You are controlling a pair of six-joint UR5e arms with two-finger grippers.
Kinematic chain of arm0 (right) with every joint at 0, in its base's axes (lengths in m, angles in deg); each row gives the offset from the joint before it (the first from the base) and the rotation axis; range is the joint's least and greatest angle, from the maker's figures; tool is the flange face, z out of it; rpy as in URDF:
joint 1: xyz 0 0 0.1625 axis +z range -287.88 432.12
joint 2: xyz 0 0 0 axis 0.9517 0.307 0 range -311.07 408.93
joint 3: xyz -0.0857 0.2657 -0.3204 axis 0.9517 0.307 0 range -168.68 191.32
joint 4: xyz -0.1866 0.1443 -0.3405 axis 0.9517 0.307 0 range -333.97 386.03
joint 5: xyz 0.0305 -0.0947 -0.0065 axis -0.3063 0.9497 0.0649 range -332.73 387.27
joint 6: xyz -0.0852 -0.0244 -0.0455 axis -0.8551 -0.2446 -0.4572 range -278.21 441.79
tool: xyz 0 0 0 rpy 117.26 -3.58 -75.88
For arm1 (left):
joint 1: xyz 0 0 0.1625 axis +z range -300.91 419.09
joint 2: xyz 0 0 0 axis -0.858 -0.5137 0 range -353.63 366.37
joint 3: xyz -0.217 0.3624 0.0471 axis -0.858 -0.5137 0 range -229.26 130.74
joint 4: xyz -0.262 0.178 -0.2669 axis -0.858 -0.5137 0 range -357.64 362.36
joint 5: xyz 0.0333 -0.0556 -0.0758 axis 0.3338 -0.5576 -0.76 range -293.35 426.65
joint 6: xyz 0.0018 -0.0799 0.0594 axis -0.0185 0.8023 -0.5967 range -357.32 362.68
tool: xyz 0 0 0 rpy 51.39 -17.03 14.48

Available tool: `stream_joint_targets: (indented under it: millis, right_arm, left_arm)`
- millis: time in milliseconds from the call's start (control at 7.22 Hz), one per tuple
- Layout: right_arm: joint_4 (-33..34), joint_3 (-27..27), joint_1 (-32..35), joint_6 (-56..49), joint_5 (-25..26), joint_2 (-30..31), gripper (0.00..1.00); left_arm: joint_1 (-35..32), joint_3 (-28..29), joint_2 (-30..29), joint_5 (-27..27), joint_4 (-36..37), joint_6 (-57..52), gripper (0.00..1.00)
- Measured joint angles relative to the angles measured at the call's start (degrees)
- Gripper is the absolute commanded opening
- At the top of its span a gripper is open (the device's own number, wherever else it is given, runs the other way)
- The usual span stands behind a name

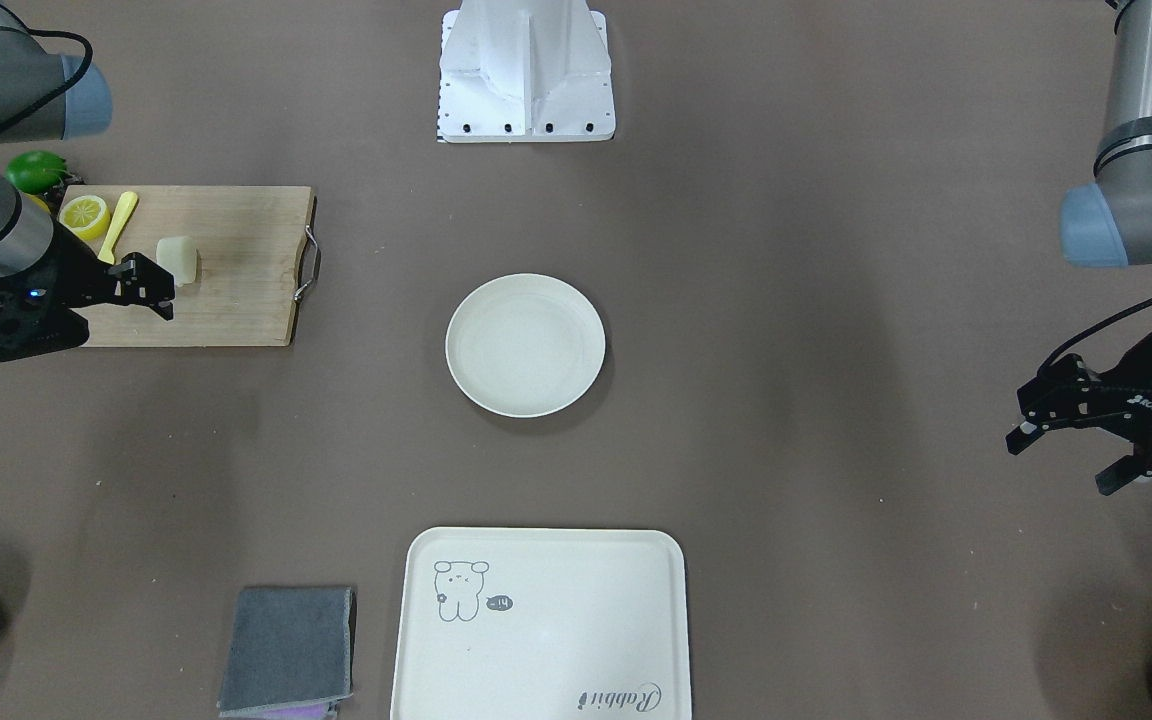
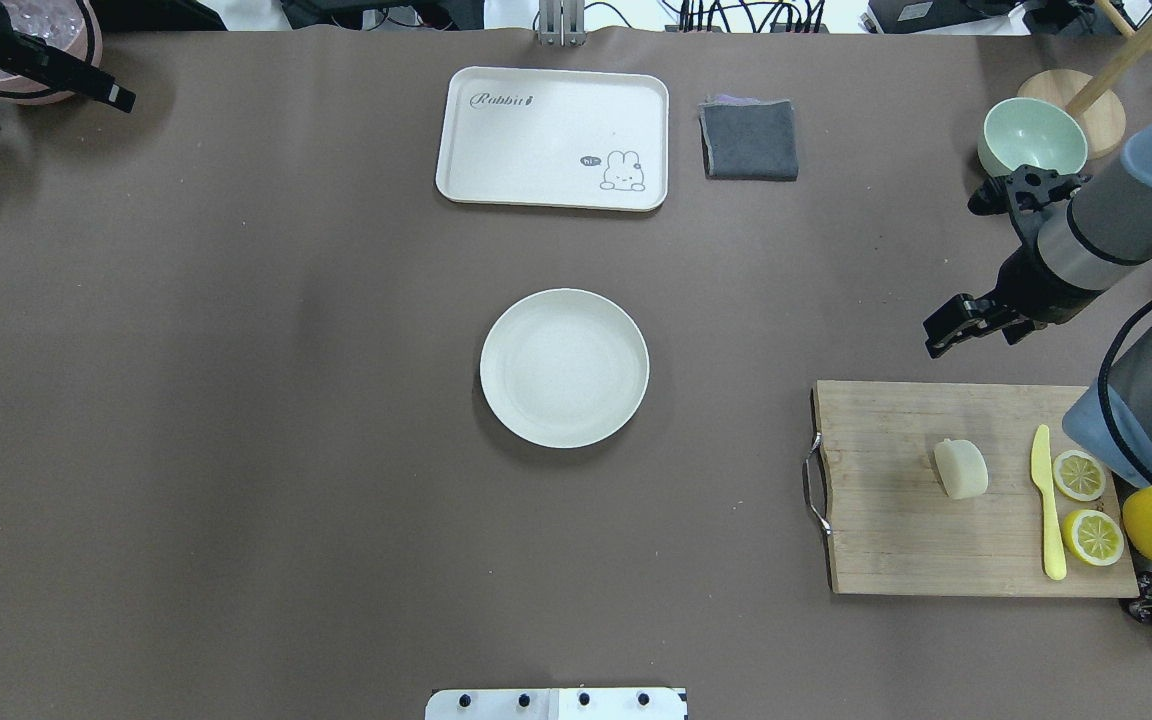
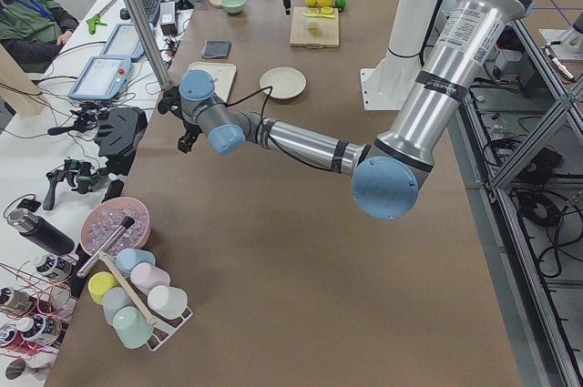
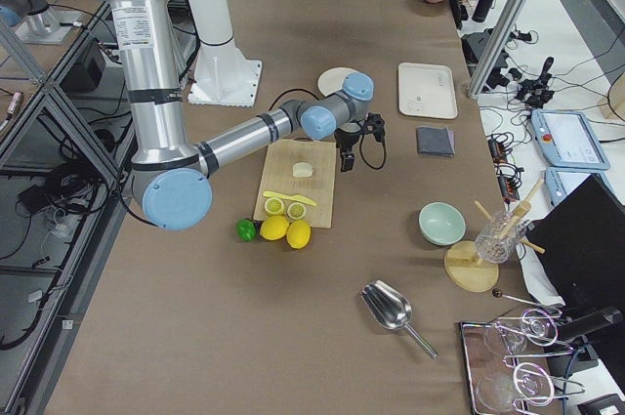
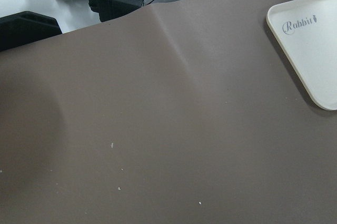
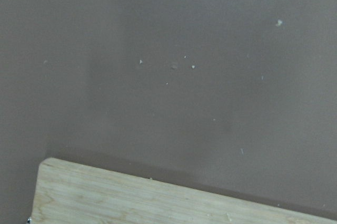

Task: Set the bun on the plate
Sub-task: 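Retract the left arm while moving the right gripper over the white bun, then lower the right gripper and grasp the small white bun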

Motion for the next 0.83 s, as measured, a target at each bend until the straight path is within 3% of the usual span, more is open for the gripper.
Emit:
stream_joint_targets:
  millis: [831]
  right_arm:
    - [0.0, -3.9, -8.4, 4.0, 4.1, 5.7, 1.0]
  left_arm:
    - [0.2, -0.1, -0.7, 4.0, -0.2, -0.1, 0.97]
